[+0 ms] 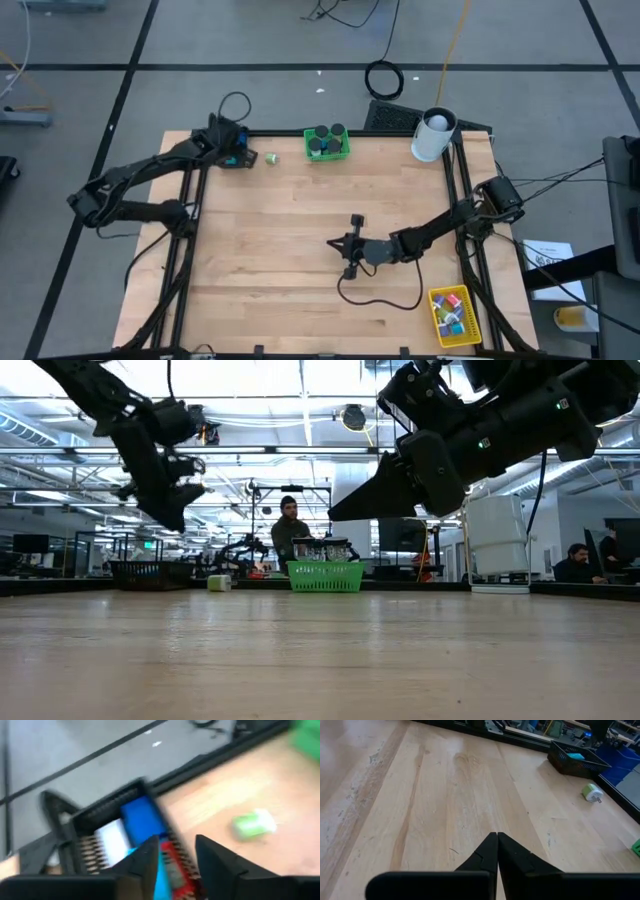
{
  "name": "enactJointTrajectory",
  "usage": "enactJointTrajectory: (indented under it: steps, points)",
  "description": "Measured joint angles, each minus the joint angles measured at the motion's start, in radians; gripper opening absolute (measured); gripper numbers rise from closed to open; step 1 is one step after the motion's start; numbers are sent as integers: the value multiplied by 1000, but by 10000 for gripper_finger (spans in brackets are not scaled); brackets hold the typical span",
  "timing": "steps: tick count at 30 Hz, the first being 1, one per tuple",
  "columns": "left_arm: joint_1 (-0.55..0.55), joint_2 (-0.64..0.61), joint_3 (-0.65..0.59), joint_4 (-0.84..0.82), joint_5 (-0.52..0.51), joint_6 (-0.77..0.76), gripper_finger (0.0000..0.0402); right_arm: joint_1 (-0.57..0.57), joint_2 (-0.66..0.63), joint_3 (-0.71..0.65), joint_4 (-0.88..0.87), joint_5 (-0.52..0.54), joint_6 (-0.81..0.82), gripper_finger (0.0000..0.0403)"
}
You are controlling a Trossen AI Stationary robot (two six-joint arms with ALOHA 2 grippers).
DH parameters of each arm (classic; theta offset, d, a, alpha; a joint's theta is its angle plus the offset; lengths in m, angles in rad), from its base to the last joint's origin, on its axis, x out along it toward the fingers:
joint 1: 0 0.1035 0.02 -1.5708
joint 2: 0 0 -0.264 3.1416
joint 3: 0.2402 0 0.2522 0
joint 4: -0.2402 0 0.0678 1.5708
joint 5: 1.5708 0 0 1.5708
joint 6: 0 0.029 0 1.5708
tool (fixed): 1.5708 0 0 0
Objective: Pick & Place Office items
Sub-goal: Put the green charger adapter into the yellow basket
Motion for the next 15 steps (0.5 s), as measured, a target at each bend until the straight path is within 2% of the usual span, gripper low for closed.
enactJointTrajectory:
  steps: [5,9,15]
  points:
    - [-123,-25,-7,-2,111,93,64,0,0,0,-2,0,0,1]
    - [-216,-6,-12,8,126,109,10,0,0,0,-1,0,-4,1]
    - [-252,41,-4,30,129,103,4,0,0,0,6,0,0,1]
